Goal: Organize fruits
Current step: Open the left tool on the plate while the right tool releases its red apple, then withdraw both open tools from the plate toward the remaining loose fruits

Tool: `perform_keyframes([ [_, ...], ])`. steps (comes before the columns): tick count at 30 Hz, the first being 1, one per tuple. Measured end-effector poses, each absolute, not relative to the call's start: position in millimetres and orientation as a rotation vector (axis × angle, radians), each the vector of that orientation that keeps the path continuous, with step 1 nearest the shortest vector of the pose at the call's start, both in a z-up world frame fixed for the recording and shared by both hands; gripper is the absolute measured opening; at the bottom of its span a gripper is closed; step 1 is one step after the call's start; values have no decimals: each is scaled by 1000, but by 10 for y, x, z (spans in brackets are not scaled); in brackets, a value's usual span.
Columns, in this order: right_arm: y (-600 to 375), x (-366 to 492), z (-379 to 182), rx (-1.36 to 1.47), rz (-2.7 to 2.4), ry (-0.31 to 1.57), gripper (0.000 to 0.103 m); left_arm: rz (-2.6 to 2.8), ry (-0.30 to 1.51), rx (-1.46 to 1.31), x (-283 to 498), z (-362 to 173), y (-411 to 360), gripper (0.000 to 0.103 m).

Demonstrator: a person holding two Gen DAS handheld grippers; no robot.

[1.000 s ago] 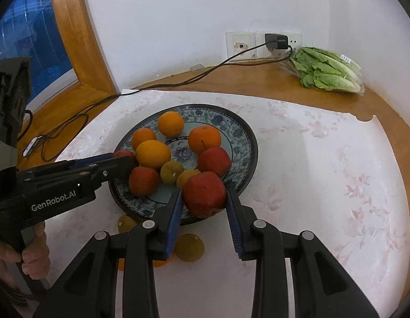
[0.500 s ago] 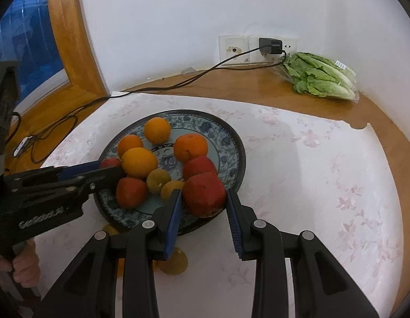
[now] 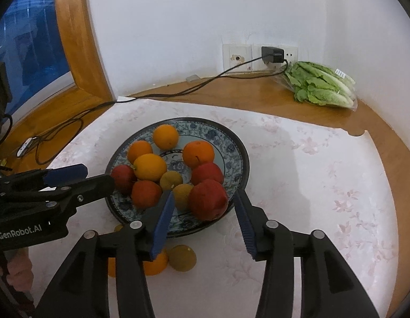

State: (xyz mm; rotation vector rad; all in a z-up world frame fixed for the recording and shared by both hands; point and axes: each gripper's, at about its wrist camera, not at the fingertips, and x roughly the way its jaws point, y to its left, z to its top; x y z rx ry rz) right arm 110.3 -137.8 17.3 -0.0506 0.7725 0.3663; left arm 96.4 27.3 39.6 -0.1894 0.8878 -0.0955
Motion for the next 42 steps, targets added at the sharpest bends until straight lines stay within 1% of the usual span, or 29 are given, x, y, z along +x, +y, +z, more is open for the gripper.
perform_keyframes([
  [11, -1447, 853, 290, -30, 366, 751, 57, -77, 894, -191, 716, 485, 342, 66],
  [30, -1530, 403, 266, 2, 392, 772, 57, -86, 922, -205, 296, 492, 320, 66],
  [42, -1578, 256, 104, 0, 388, 838, 57, -83, 945, -227, 61, 395, 382, 66],
])
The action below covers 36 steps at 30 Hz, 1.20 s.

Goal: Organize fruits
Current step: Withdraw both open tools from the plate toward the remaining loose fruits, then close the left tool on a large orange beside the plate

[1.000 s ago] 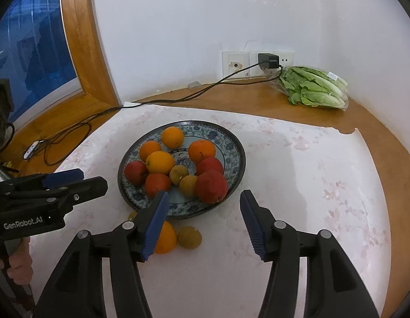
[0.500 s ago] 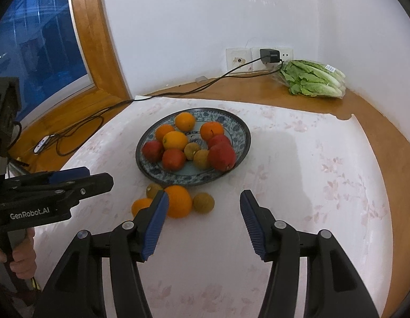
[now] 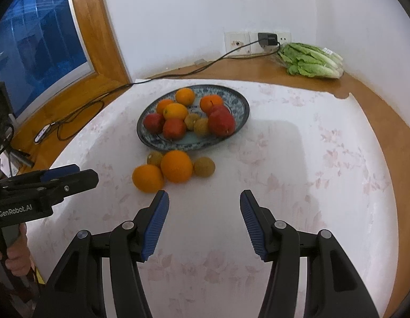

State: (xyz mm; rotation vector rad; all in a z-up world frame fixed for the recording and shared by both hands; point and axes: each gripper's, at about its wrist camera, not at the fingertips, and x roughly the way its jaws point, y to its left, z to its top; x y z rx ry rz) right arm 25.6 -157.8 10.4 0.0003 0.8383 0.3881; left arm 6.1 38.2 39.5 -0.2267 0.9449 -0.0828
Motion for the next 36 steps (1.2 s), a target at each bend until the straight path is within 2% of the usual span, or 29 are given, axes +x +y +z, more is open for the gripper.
perform_keyframes([
  [36, -1671, 215, 3, 27, 371, 880, 57, -152, 928, -216, 137, 238, 113, 66],
])
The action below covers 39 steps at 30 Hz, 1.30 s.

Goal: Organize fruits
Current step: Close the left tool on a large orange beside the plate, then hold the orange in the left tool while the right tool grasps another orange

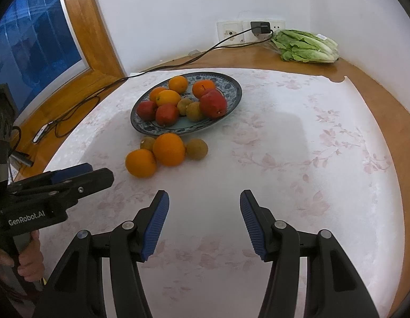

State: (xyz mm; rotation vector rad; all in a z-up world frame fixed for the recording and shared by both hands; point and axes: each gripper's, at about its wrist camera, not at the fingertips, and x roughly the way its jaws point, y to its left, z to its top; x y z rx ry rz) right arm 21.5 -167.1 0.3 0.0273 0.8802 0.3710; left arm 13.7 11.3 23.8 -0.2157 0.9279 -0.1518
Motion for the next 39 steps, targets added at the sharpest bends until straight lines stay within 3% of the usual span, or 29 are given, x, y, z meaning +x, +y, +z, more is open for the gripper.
perform_keyframes([
  [18, -1700, 271, -37, 29, 361, 898, 57, -182, 950, -171, 415, 82, -128, 61],
  [20, -1706, 284, -47, 30, 359, 904, 57, -187, 948, -172, 436, 78, -142, 59],
  [25, -1709, 304, -55, 30, 356, 909, 57, -232, 950, -182, 452, 86, -192, 40],
  [39, -1653, 317, -26, 9, 355, 908, 57, -194, 946, -182, 427, 144, -76, 39],
])
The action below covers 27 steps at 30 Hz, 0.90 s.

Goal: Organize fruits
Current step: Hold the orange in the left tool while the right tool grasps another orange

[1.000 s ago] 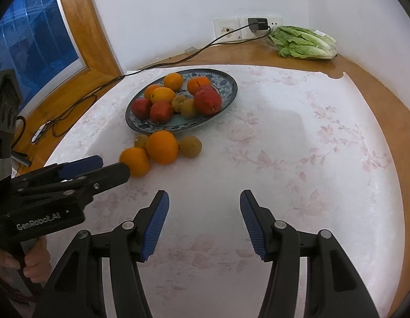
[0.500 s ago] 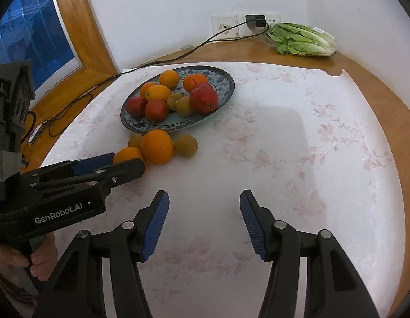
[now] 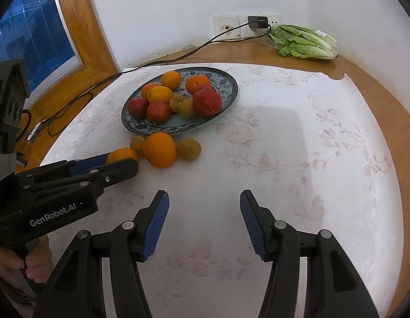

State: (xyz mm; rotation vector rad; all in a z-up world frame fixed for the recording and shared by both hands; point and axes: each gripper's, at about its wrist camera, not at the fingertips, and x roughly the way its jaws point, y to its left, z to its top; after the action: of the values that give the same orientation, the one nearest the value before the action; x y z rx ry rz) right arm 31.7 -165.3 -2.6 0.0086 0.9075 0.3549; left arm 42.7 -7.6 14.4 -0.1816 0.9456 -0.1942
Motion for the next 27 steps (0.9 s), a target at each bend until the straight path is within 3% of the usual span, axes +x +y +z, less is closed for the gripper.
perform_keyframes([
  [27, -1305, 462, -13, -20, 361, 926, 57, -41, 931, -240, 342, 164, 633, 39],
])
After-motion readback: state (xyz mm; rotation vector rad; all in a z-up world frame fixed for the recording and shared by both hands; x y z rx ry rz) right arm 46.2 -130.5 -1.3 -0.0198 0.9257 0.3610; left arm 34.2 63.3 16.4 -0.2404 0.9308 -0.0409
